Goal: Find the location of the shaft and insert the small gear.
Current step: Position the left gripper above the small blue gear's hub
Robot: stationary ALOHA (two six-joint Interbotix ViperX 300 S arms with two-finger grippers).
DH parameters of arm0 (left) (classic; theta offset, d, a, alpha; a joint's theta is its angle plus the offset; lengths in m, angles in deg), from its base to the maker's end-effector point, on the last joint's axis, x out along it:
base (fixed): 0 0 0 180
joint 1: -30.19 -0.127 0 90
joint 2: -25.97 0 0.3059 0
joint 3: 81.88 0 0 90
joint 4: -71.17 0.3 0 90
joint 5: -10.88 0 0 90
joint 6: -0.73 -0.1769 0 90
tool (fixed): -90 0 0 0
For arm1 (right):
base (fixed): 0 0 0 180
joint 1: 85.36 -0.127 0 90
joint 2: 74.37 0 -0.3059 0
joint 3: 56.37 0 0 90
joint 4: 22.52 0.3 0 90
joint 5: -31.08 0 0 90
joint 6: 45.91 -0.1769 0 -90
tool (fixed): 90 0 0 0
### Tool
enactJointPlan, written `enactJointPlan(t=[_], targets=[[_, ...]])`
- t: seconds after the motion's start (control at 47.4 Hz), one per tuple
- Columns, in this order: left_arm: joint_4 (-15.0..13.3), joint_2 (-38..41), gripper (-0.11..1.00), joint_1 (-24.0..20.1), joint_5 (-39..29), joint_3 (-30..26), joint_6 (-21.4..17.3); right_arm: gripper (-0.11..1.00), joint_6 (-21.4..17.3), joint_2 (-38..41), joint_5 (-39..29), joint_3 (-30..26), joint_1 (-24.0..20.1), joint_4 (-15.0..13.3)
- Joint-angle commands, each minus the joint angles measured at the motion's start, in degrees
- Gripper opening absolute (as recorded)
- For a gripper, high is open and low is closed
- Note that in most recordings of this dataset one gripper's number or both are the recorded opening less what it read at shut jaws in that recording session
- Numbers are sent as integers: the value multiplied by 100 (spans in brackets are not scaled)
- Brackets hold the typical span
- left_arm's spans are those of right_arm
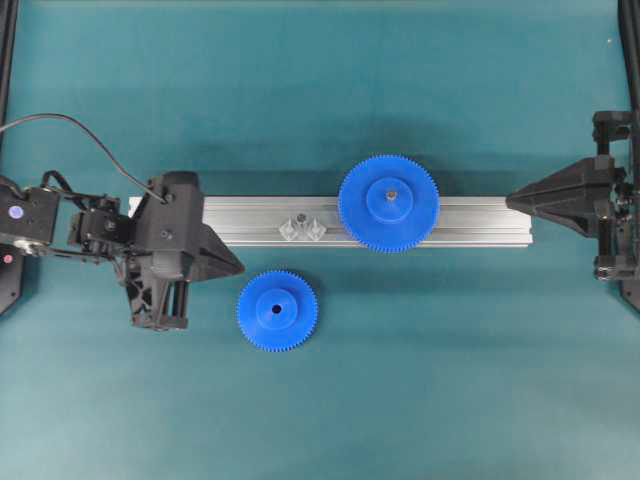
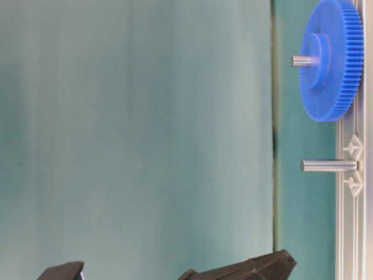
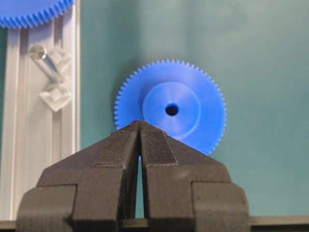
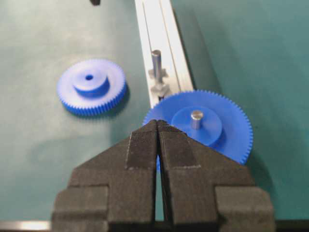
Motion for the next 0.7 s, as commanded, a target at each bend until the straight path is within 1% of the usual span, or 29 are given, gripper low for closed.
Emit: enactJointPlan(t=[0.0, 0.337, 0.569, 0.675], targets=[[18, 44, 0, 53, -35, -185, 0, -1, -44, 53, 26, -53, 9, 9], [18, 606, 0, 79, -659, -738, 44, -1, -44, 53, 26, -9, 9, 9], [18, 905, 0, 149, -765, -1002, 62, -1, -44, 53, 26, 18, 18, 9], [18, 1037, 0, 193, -932, -1151, 114, -1, -44, 53, 35, 35, 9, 9]])
